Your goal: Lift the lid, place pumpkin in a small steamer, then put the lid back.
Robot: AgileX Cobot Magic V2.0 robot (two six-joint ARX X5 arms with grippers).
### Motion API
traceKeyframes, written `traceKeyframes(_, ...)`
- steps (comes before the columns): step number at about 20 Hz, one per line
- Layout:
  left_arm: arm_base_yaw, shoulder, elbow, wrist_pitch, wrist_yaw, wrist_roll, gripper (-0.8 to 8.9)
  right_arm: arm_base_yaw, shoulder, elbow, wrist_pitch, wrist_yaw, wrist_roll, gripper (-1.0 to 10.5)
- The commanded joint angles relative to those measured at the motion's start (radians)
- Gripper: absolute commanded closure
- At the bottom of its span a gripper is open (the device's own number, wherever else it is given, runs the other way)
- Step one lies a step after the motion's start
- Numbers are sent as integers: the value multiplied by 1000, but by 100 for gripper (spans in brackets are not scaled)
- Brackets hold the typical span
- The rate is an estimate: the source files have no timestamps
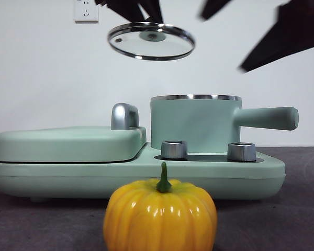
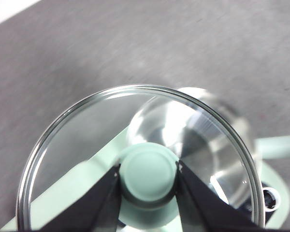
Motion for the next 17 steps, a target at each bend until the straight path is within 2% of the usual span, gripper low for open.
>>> traceKeyframes(1,25,-14,39,14,3,16,755,72,92,20,45,13,57,446)
traceKeyframes(4,59,-15,39,10,20,19,755,127,192,24,70,30,93,404)
traceKeyframes(9,114,-16,39,-9,62,31,755,174,299,27,82,129,105,376)
traceKeyframes(17,193,-16,39,-9,62,39,758,224,422,27,101,129,117,356)
